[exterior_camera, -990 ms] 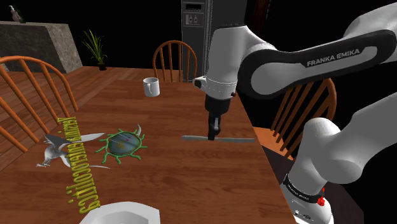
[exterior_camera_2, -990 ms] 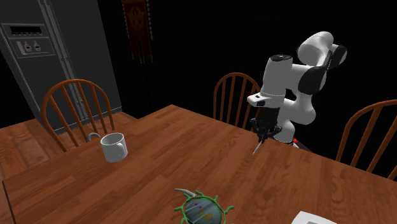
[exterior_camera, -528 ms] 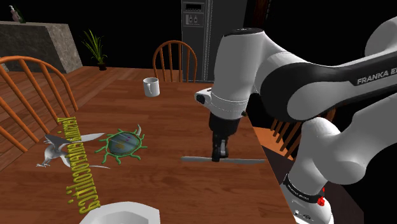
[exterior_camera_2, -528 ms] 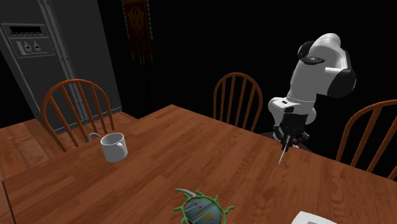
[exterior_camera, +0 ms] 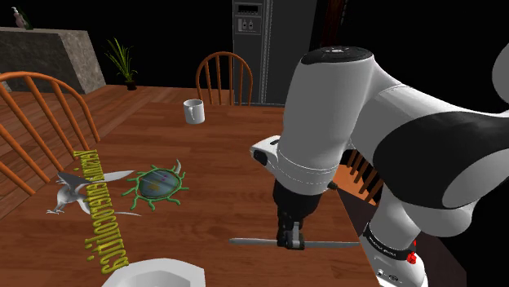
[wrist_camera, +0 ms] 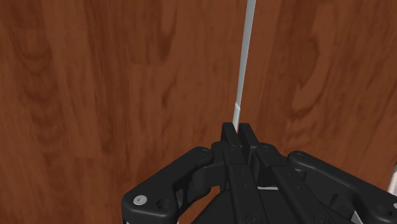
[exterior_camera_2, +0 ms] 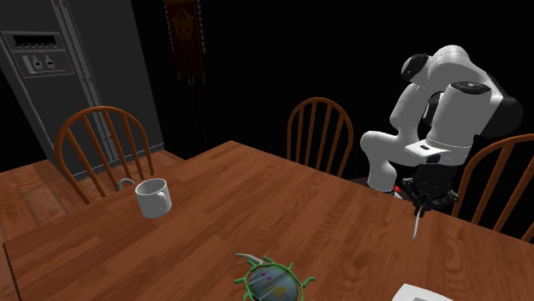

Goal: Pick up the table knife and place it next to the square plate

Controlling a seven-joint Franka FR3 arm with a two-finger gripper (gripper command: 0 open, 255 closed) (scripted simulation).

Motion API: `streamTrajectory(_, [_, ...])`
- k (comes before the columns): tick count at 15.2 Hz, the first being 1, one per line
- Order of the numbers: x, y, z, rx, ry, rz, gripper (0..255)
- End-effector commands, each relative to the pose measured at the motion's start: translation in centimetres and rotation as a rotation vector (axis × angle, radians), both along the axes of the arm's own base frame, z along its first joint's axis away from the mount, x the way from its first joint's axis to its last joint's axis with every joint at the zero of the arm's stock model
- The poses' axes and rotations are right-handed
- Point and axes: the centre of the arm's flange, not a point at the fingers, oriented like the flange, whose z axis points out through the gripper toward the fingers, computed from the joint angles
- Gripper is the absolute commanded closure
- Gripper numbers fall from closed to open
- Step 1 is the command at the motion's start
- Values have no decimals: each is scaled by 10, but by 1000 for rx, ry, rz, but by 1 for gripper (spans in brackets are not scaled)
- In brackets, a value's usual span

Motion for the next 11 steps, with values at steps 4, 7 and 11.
streamTrajectory(4, [-4, 3, -26, 0, 0, -1, 255])
streamTrajectory(7, [-4, 3, -41, 0, 0, -1, 255])
streamTrajectory(11, [-4, 3, -63, 0, 0, -1, 255])
